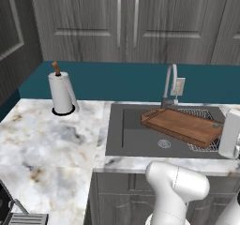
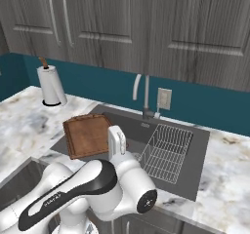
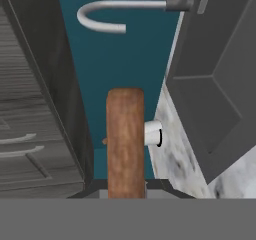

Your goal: Move the cutting board and knife to the sink. Then move spray from the cabinet to the counter.

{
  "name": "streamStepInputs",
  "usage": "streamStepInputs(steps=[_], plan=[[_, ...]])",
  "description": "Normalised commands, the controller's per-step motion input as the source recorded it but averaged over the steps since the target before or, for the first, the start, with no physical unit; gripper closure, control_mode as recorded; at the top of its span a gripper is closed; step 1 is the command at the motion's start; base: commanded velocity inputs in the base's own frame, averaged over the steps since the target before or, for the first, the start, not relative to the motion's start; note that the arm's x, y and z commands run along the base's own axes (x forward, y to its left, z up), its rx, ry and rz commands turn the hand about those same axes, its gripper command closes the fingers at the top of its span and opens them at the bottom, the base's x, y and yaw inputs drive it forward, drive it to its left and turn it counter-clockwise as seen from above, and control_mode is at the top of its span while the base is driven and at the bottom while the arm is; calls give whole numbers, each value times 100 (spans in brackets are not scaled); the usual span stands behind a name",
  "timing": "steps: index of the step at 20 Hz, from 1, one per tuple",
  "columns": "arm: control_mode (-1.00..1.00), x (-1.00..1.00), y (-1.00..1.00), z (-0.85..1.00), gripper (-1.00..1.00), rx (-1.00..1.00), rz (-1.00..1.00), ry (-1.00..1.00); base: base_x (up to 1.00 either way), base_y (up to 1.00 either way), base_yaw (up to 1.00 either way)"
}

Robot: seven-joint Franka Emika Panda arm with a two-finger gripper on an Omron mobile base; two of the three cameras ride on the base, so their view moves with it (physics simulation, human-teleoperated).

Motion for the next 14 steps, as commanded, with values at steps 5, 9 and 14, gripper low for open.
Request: streamStepInputs(steps=[5, 9, 14], plan=[[100, 0, 0, 0, 100, 0, 0, 0, 0, 0, 0], [100, 0, 0, 0, 100, 0, 0, 0, 0, 0, 0], [100, 0, 0, 0, 100, 0, 0, 0, 0, 0, 0]])
